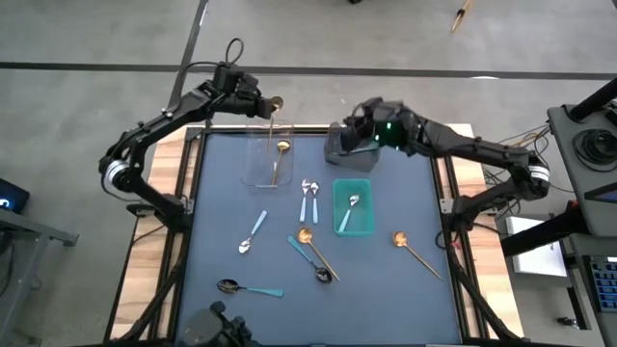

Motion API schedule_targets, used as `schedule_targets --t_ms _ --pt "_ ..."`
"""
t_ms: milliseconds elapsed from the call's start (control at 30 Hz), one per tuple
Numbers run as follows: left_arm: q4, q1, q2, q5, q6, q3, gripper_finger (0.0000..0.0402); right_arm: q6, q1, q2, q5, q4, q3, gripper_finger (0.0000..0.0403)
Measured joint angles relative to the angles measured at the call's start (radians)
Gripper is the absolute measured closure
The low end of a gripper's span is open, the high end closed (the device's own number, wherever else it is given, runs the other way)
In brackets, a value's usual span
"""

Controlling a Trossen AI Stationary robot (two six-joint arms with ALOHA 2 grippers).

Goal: Sort silverware by color (type)
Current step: Put the gold spoon into the transparent bin

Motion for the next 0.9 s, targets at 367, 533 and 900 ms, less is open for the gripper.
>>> schedule_targets --t_ms 367,533,900 --pt "0.001 0.0 0.047 -0.046 -0.06 0.0 0.0401 -0.165 -0.186 0.055 -0.159 0.052 0.058 0.0344" --pt "-0.041 0.0 0.05 -0.109 -0.053 0.0 0.0401 -0.255 -0.2 0.136 -0.187 0.05 0.13 0.0344" --pt "-0.094 -0.032 0.039 -0.112 -0.07 -0.05 0.0401 -0.386 -0.208 0.315 -0.191 -0.094 0.34 0.0344"
